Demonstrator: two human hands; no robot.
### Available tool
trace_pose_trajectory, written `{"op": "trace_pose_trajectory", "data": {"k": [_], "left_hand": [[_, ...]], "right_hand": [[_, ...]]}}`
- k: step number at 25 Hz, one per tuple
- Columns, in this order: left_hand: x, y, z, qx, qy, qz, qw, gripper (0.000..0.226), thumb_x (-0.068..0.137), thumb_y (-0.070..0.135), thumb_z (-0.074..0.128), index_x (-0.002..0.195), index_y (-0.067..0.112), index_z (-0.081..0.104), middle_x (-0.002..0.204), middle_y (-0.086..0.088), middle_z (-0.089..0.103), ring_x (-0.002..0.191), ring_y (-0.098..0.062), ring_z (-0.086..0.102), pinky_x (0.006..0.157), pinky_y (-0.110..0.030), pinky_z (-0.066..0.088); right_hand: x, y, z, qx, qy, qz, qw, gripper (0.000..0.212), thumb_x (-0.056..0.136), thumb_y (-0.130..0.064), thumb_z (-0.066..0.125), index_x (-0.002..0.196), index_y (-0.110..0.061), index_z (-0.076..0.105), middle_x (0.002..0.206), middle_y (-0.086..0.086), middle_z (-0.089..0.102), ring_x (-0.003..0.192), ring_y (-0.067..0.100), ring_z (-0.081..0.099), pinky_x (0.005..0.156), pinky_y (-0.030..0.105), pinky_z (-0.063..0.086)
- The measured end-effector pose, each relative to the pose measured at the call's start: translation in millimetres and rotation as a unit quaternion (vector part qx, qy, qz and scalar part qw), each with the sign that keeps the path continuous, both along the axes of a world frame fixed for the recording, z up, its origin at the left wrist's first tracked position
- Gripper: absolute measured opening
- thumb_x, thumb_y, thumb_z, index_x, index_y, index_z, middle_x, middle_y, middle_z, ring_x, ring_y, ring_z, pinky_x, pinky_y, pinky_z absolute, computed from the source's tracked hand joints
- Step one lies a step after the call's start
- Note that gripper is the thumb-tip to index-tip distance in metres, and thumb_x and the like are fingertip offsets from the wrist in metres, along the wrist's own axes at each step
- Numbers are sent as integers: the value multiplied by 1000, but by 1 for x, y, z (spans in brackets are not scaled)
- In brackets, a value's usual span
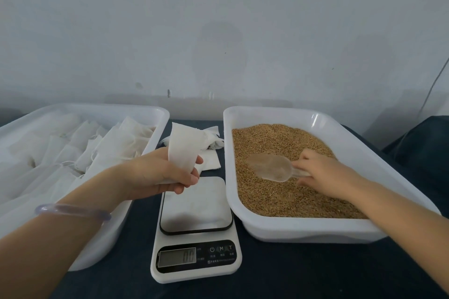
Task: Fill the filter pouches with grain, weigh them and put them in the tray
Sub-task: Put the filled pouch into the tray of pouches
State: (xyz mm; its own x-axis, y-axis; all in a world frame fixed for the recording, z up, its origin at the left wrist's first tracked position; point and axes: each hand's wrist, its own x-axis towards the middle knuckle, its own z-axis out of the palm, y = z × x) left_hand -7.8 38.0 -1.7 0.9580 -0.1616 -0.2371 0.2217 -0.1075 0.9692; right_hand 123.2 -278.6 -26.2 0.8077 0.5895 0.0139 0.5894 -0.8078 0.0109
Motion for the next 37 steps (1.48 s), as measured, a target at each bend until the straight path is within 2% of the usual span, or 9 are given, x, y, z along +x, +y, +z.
{"op": "trace_pose_trajectory", "data": {"k": [5,9,12,14,17,21,26,30,37], "left_hand": [[1,1,-1,8,-2,0,1000,48,61,3,69,107,6,54,68,-2,61,58,-10,56,49,-20,45],[-3,-3,4,18,-10,1,1000,46,62,2,69,105,7,55,68,-1,60,57,-10,54,49,-20,44],[-5,-16,18,36,-77,23,996,38,71,-11,71,100,9,56,63,1,60,51,-9,52,45,-18,42],[0,-36,27,103,-140,45,984,31,77,-7,67,99,12,58,63,4,62,48,-10,53,44,-17,44],[17,-78,25,255,-222,81,937,29,74,4,67,98,15,55,76,-1,62,65,-16,58,54,-30,49],[33,-113,6,349,-260,105,894,31,76,8,61,104,17,49,81,0,54,75,-18,56,61,-30,45],[38,-124,-14,374,-278,123,876,34,76,8,58,106,17,48,73,8,49,84,-25,56,77,-33,37],[39,-122,-17,350,-272,133,886,36,76,8,60,105,21,44,77,8,48,88,-27,55,83,-36,41],[39,-121,-23,319,-284,154,891,39,75,10,63,101,26,39,79,9,49,86,-25,56,78,-34,44]], "right_hand": [[-2,-9,-1,62,92,12,994,33,87,-36,60,119,-27,61,98,-16,49,91,-1,49,79,16,40],[-4,-25,10,103,81,-24,991,26,90,-30,57,115,-28,62,102,-14,55,95,2,54,90,27,47],[-11,-40,22,139,61,-37,988,26,91,-27,56,117,-31,60,103,-17,56,98,4,55,93,28,45],[-16,-51,36,154,46,-39,986,28,91,-26,54,117,-35,57,103,-22,54,99,3,54,95,27,41],[-22,-66,67,190,26,-36,981,29,91,-28,51,118,-36,56,109,-22,54,105,6,53,97,30,37],[-32,-83,107,249,-2,-7,968,34,78,-51,42,110,-48,55,113,-20,58,108,4,53,96,30,38],[-32,-82,122,132,-87,11,987,35,77,-58,31,108,-54,46,106,-16,59,108,15,51,107,52,26],[-28,-67,131,59,-125,-11,990,36,82,-54,30,113,-53,49,102,-26,47,115,4,30,112,41,-6],[-33,-53,150,4,-118,-25,993,30,92,-41,38,118,-53,48,109,-28,47,127,5,21,110,41,-17]]}}
